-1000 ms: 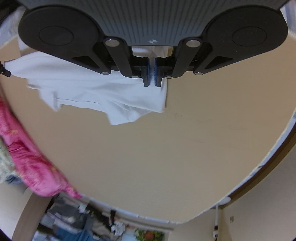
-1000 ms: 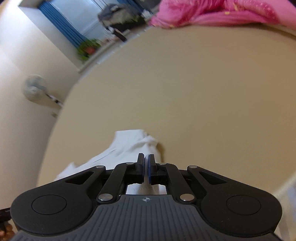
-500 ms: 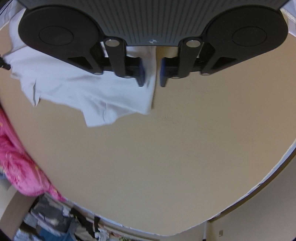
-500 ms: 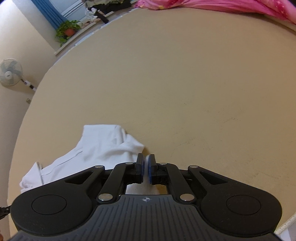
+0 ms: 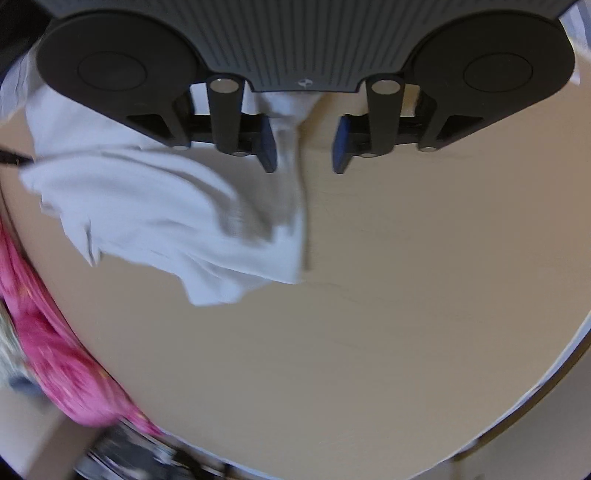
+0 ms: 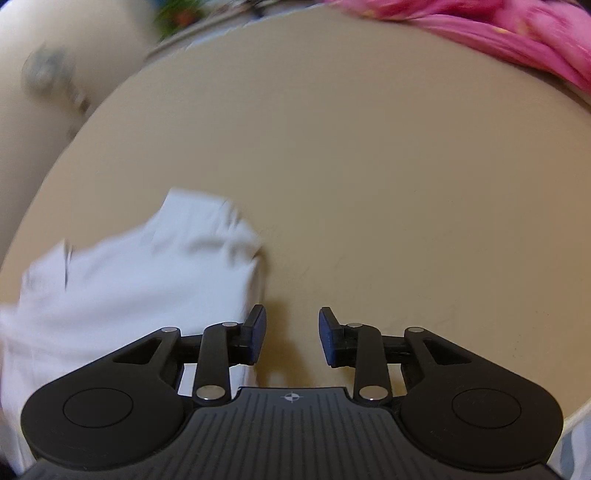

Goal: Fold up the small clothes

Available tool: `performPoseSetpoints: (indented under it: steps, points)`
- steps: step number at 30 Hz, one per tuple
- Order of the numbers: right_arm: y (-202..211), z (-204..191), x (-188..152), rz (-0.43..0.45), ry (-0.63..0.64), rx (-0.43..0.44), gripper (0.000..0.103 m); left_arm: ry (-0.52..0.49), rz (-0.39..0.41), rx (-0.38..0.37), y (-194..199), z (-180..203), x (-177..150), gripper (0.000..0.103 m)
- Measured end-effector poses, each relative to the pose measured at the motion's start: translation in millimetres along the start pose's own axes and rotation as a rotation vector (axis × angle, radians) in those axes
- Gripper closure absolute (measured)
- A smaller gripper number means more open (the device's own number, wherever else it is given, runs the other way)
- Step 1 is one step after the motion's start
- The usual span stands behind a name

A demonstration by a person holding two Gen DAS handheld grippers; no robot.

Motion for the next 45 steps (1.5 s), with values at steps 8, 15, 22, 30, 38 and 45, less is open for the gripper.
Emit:
performPoseSetpoints:
  steps: [8,15,22,30,38,45]
  points:
    - [-18.3,-29.1,2.7,-0.019,0.132,0.001,0.07,-0.094,0.037,0.089,-32.0,21.1,22.2,0.063]
    - [43.1,10.2,57.7,0.442,-0.267,0.096,0.07,0.142,0.175,0.062,-15.5,-9.8,48.9,0.063]
    - [5.2,6.2,42.6,0.21,-0.137,0.107,0.067,-0.025,0.141,0.021,-25.6,22.6,40.7,0.062]
    - [-7.2,-22.7,39.6,0.193,0.078,0.067,0.06,-0.035,0.135,0.045,-44.2,34.3,41.5,0.062]
    - [-15.9,-47.4,51.2,0.236,0.123,0.076,0.089,-0.059,0.158,0.04,-44.0,36.2,49.4,0.094]
    - [6.9,-29.1,79.7,0.433,-0.09,0.117,0.103,0.048,0.347,0.048,-10.5,21.5,72.5,0.096]
Point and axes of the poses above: each gripper's, at about its wrist camera, not at the fingertips, and y roughly against the way its jaws point, z to its right, x to its top, the point moved 7 cm from there along -y, roughly the way its jaws point, and after that the axes turned 1 degree about x, right-handed, at the moved point
